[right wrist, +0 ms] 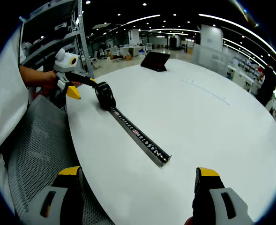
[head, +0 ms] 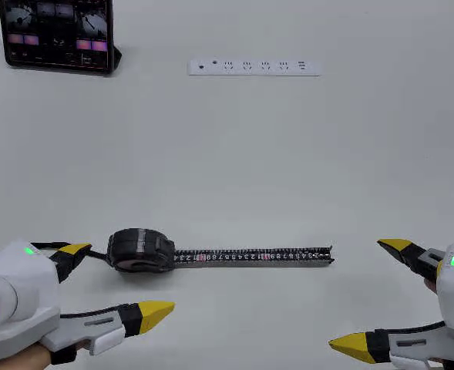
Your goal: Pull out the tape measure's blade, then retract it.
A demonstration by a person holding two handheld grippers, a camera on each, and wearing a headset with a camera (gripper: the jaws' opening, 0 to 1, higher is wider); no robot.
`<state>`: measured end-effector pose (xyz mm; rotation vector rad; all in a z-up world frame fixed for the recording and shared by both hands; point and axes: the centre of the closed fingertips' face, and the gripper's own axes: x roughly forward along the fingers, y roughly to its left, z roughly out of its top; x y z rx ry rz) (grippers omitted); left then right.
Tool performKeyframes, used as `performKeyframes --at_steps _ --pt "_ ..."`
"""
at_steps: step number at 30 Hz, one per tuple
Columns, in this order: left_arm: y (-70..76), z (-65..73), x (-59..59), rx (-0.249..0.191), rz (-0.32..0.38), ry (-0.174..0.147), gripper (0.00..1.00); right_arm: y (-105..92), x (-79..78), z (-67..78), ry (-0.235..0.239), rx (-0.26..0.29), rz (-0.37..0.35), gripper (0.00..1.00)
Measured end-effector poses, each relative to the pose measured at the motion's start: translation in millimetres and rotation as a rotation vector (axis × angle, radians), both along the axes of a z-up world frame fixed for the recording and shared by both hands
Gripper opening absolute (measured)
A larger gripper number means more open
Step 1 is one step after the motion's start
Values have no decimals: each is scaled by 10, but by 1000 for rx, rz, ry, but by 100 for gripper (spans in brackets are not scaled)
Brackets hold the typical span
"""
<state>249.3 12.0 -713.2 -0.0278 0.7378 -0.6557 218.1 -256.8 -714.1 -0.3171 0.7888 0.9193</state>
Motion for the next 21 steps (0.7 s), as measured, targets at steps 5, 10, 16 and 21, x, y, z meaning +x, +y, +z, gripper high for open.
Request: performKeyframes --at_steps 5,10,16,21 --pt "-49 -18 9 -8 10 5 94 13 -6 -13 5 1 6 99" --pt "-108 -30 -4 -24 9 17 94 5 2 -6 1 -4 11 97" --pt "-144 -57 -18 -25 1 21 94 7 7 -5 6 0 16 95" --pt "-146 -70 -5 -21 15 22 93 9 16 1 4 4 17 93"
